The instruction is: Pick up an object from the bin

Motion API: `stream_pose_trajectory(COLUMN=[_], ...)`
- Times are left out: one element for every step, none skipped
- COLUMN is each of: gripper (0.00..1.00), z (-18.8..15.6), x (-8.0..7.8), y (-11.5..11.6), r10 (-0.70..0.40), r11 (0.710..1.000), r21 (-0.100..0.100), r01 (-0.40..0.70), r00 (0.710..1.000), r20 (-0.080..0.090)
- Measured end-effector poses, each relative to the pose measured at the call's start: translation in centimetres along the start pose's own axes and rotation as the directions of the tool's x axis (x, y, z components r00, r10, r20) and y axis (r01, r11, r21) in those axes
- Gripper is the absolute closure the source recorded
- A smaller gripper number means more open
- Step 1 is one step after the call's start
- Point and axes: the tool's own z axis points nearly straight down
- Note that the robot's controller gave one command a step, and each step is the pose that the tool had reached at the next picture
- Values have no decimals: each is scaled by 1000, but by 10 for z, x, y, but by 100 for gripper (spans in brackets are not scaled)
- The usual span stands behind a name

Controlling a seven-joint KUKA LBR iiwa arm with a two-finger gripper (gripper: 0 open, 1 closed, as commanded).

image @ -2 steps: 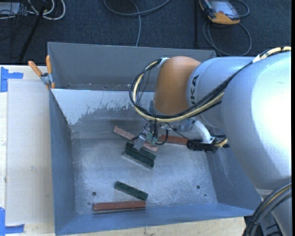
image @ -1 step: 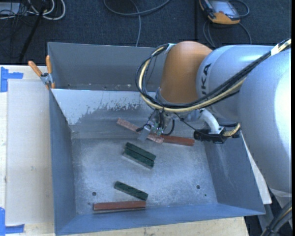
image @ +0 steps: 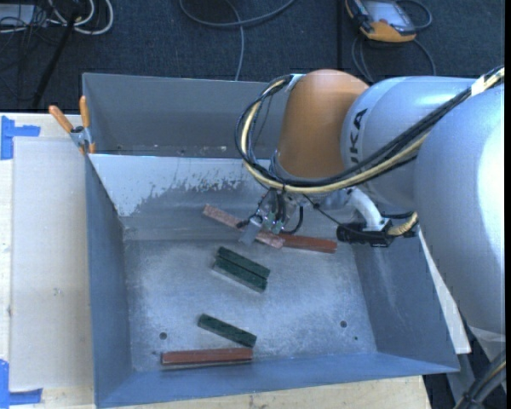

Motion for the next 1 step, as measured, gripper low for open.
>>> stream_pose_trajectory(gripper=[100], z=[-19], x=[-1], y=[0], r10=[-5], r11=[1000], r21=[-2], r01=[5], r00=[1000], r20=[1])
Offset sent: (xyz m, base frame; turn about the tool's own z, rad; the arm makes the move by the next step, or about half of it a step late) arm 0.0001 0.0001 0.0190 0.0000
